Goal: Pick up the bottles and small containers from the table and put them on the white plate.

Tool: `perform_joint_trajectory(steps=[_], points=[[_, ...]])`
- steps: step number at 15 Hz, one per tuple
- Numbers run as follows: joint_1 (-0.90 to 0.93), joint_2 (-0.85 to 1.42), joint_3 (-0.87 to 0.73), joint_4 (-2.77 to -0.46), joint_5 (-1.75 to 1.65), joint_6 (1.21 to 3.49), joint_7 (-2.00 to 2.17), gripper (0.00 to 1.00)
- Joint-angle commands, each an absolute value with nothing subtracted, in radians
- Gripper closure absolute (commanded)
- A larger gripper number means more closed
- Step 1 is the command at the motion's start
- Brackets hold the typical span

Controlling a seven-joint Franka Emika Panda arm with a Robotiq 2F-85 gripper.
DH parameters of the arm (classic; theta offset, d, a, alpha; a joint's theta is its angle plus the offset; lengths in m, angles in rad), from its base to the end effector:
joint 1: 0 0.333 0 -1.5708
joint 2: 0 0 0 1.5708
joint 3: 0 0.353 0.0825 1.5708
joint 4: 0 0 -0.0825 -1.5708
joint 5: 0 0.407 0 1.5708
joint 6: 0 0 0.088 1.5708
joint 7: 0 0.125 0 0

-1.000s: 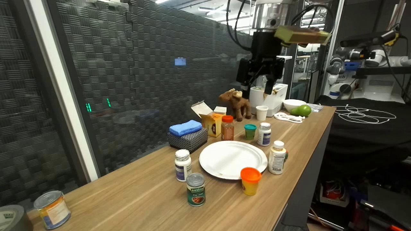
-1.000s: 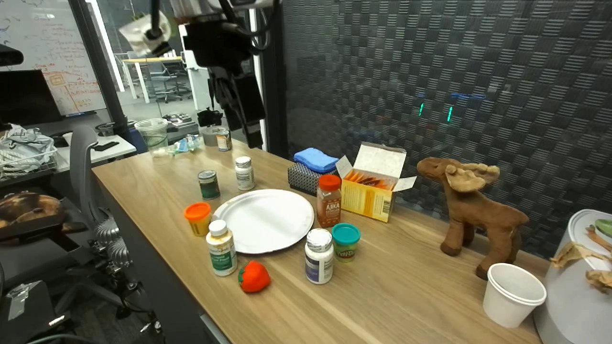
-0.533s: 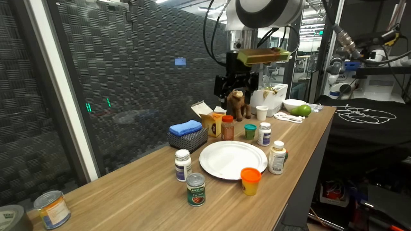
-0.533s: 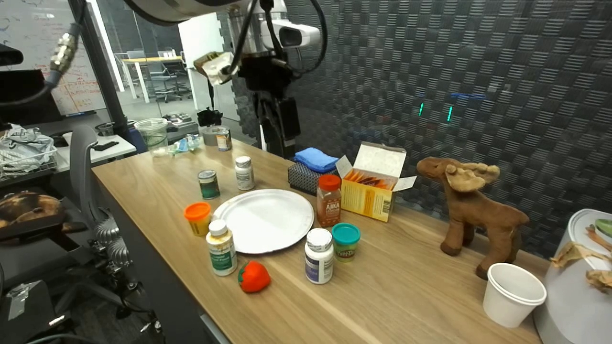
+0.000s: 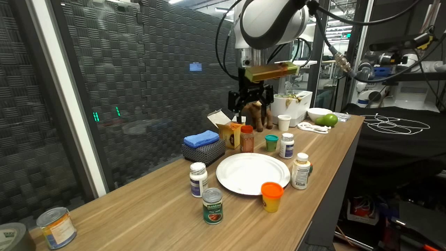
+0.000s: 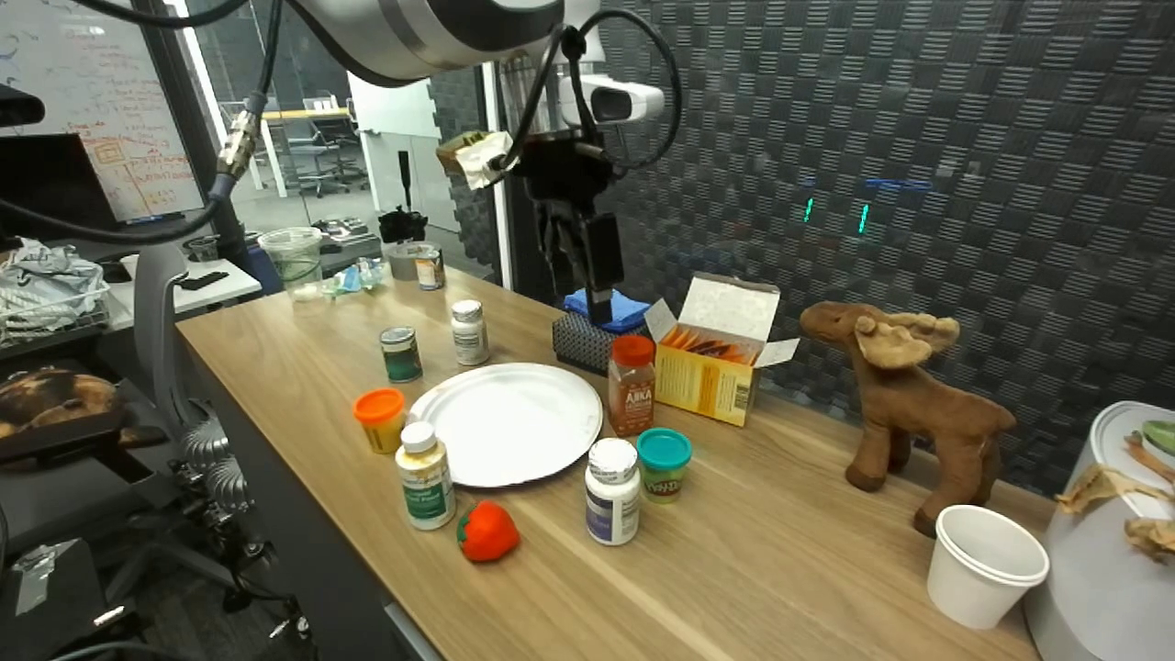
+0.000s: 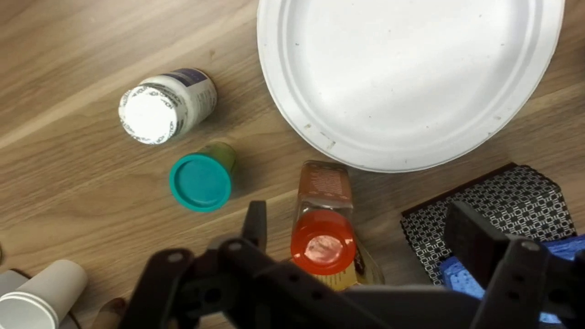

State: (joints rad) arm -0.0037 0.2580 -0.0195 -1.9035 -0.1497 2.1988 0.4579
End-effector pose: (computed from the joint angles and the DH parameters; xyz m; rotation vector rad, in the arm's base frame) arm 0.6464 -0.0218 0.3740 2.9648 -0.5926 0.0965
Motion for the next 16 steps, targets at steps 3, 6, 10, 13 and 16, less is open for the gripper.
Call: perform_joint_trajectory(steps=[3, 6, 10, 13, 16], points=[[0.016, 0.362, -0.060, -1.777, -0.144, 2.153, 0.469, 0.00], [0.012, 0.405, -0.071, -1.730, -0.127, 2.138, 0.463, 0.00], [0.002, 0.442, -0.081, -1.694, -0.092, 2.114, 0.449, 0.00], [-0.006, 0.463, -0.080, -1.669, -0.052, 2.093, 0.436, 0.00], [-0.011, 0.481, -0.082, -1.645, -0.025, 2.088, 0.434, 0.00]])
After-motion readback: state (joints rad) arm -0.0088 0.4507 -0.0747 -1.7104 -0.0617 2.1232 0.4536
